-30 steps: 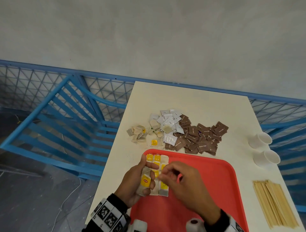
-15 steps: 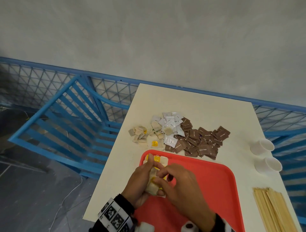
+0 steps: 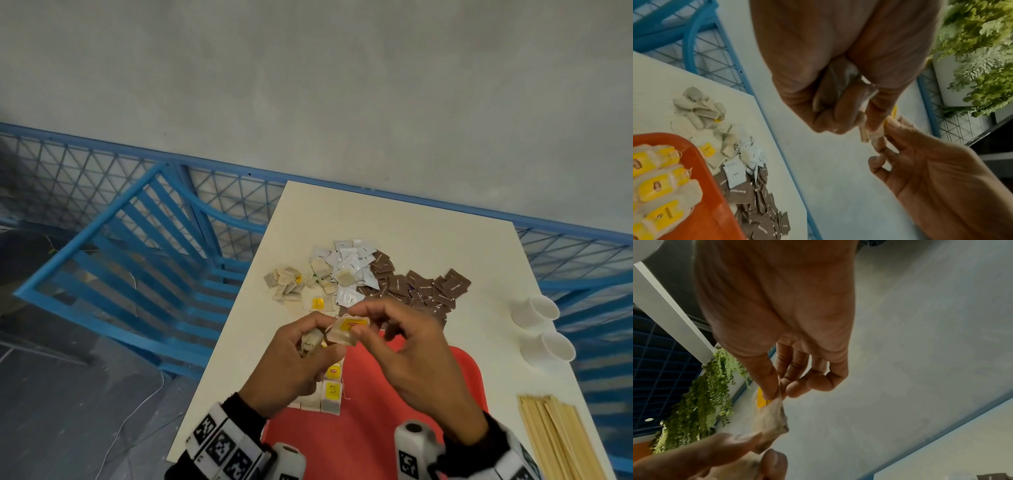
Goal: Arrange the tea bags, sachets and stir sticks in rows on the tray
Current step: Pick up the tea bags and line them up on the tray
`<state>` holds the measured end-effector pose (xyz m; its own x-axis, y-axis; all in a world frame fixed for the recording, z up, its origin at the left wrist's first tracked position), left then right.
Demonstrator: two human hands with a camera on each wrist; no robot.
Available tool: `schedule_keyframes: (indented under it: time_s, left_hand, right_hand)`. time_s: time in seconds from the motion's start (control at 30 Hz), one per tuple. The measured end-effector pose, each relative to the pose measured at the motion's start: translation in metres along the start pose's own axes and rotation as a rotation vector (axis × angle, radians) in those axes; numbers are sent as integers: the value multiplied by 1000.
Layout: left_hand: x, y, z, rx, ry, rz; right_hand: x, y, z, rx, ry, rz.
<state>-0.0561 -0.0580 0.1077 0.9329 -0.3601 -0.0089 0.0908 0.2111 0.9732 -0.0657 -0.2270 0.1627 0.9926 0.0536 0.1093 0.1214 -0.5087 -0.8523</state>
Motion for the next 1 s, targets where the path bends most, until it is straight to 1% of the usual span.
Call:
schedule_keyframes:
  time_s: [0.07,0.2,0.3,0.4,0.43,0.53,0.63,0.7,0.73,0.8,0.87,0.93,1.0]
  left_hand:
    - [-1,8,-6,18,23,47]
    - [-1,18,-17,136,86,145]
    - [-2,15,-22,89,153,110]
    - [-5,9,-28,2,220,56]
    - [-6,7,-30,-10,230,47]
    - [-8,3,-34,9,233,23]
    - [-10,-7,-39,28,234,-11]
    - [-13,-16,-44,45,247,-44]
    - [-15,-22,-48,61,260,-64]
    - [-23,-36,-62,97,310,-116]
    - [-33,-51,-78,116,368,-178]
    - [-45,-61,-92,133,392,-231]
    - [-54,-66,-101,134,405,-256]
  right_hand:
    - [1,-1,1,3,1,-5]
    - [3,-5,11,33,-21,3]
    - [4,-4,18,93,8,66]
    - [2,3,33,88,-75,144]
    - [1,6,37,83,-87,161]
    - [0,7,40,128,-48,191]
    - [-1,13,52,203,-85,217]
    - [-4,28,64,207,-78,262]
    - [-7,42,74,205,-83,311]
    - [-19,76,100,188,-145,458]
    - [-37,112,129,61,-227,568]
    - [-52,137,155,-57,-297,618]
    - [-59,151,175,-89,-329,667]
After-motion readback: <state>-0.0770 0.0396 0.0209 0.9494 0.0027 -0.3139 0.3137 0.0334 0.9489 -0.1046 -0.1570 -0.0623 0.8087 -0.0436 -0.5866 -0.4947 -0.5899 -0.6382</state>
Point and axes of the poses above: each hand's wrist, its own x-axis towards the middle knuckle, its own z-axis out of the palm, y = z × x, the point moved 4 cm from there along x, towards the middle knuckle, and after that the axes turned 9 degrees about z, right-handed, at the moved point
